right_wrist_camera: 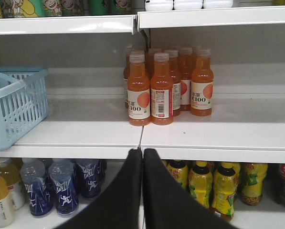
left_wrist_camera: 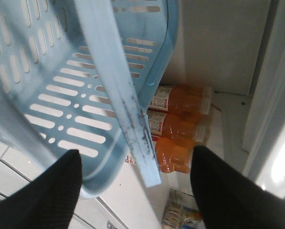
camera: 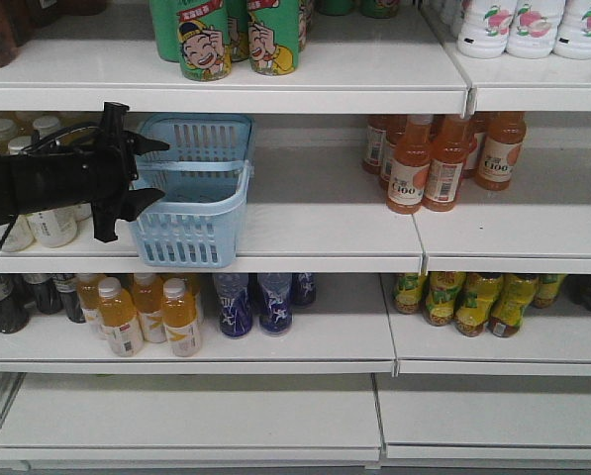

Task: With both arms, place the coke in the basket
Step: 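Grasp the light-blue basket handle with the left gripper, then lift the basket off the shelf with the left gripper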

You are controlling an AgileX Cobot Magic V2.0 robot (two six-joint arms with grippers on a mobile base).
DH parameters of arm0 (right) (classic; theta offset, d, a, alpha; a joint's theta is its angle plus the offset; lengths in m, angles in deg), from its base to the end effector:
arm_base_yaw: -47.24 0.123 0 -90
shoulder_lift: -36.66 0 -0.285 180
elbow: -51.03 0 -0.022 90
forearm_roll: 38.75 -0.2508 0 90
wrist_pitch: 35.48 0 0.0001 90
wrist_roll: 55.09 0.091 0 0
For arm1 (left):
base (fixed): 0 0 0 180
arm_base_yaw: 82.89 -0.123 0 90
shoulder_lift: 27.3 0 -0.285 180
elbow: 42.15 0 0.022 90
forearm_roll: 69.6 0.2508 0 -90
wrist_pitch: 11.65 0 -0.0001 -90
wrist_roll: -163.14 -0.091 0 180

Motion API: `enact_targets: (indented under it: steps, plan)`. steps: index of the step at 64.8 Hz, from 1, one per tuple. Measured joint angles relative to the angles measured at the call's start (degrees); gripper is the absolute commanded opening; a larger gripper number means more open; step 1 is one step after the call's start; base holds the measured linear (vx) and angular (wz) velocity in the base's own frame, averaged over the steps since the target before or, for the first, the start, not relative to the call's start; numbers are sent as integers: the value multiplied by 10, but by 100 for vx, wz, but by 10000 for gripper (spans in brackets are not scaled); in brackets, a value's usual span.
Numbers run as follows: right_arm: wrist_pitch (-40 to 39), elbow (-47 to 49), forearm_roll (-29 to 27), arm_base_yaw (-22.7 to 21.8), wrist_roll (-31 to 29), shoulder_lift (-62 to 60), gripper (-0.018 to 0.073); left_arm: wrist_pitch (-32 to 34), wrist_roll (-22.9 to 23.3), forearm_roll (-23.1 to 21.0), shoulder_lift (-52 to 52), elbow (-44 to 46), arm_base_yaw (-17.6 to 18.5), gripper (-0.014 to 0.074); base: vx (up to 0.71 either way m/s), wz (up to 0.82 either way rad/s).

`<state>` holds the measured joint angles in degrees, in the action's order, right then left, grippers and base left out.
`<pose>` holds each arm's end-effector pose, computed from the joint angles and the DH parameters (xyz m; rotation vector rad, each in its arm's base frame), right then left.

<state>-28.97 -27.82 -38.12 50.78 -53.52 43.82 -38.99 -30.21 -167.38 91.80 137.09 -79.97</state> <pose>0.0567 0.0034 0.1938 -0.0356 1.6147 0.0595 0.4373 -0.0639 0.2309 -1.2356 1.9275 -1.3792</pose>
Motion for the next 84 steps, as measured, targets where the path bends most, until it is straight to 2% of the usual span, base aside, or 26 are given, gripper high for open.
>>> enact_targets:
  steps: [14, 22, 30, 38, 43, 53, 59, 76, 80, 84]
  plan:
    - [0, 0, 0, 0, 0, 0, -10, 0, 0, 0, 44, 48, 0, 460, 0, 0]
    - [0, 0, 0, 0, 0, 0, -10, 0, 0, 0, 70, 79, 0, 398, 0, 0]
    - [0, 0, 0, 0, 0, 0, -10, -11, 0, 0, 96, 106, 0, 234, 0, 0]
    - [0, 0, 0, 0, 0, 0, -10, -35, 0, 0, 108, 115, 0, -8, 0, 0]
    - [0, 0, 0, 0, 0, 0, -10, -58, -4, -6, 108, 118, 0, -8, 0, 0]
    - [0, 0, 0, 0, 0, 0, -10, -126, -70, -3, 108, 118, 0, -8, 0, 0]
    - [0, 0, 0, 0, 0, 0, -10, -183, -93, 5, 108, 118, 0, -8, 0, 0]
    - [0, 0, 0, 0, 0, 0, -10, -365, -100, 26, 108, 118, 3, -8, 0, 0]
    - [0, 0, 0, 0, 0, 0, -10, -382, -100, 40, 103, 118, 7, -8, 0, 0]
    - [0, 0, 0, 0, 0, 0, -10, -388, -100, 73, 91, 118, 15, -8, 0, 0]
